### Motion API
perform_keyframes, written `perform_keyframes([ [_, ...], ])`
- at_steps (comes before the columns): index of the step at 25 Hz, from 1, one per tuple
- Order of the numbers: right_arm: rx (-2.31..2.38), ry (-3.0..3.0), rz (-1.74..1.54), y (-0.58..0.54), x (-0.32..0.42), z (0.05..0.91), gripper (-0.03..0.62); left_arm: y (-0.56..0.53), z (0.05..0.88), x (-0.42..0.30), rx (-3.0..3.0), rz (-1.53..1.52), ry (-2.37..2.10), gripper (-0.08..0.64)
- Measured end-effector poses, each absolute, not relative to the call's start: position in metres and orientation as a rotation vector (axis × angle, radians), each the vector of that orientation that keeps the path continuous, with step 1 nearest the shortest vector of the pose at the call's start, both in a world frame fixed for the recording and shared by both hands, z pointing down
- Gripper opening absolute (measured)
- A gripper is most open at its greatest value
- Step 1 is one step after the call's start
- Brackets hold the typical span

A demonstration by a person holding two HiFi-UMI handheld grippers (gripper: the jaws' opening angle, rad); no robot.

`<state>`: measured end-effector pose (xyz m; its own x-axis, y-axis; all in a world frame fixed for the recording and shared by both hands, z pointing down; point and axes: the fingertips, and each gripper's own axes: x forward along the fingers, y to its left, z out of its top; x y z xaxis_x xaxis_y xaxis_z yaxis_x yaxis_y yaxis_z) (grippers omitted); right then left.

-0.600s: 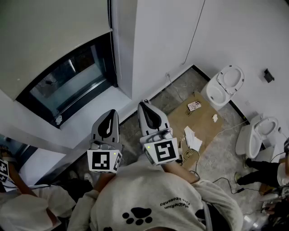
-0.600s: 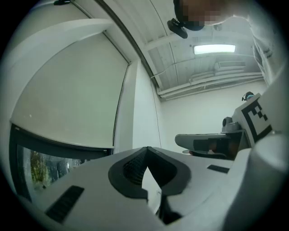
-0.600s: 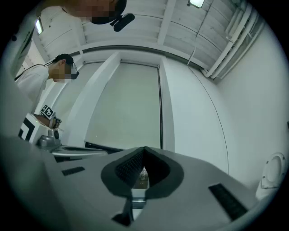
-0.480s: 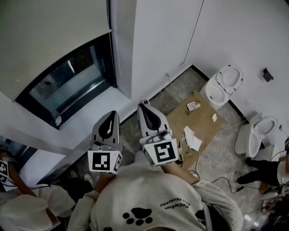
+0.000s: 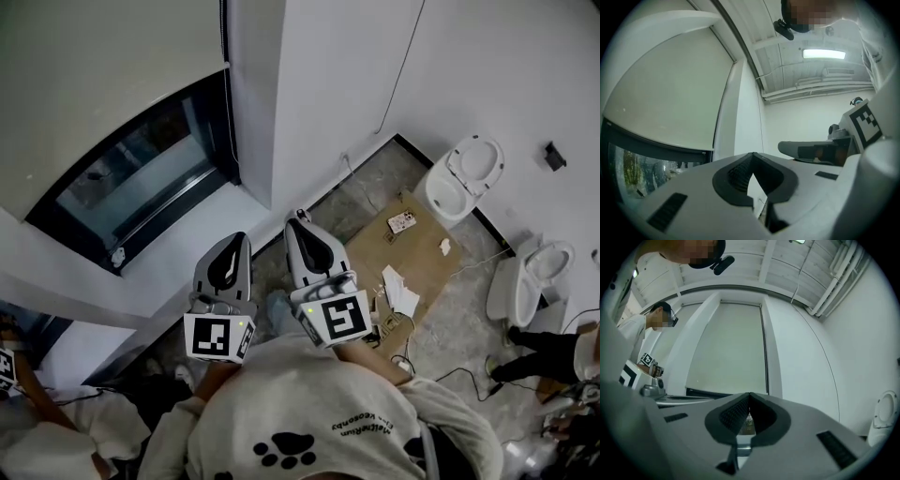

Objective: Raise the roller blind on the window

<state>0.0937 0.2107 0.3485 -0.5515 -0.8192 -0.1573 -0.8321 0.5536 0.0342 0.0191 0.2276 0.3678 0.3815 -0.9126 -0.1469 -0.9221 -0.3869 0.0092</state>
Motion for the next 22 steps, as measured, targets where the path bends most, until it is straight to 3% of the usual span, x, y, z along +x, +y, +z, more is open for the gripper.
perform_keyframes([
  [22,-1.297,2.758,0.117,0.005,0.050,0.351,0.009,0.038,0.359,-0.010,-2.504,0.210,1.764,0.006],
])
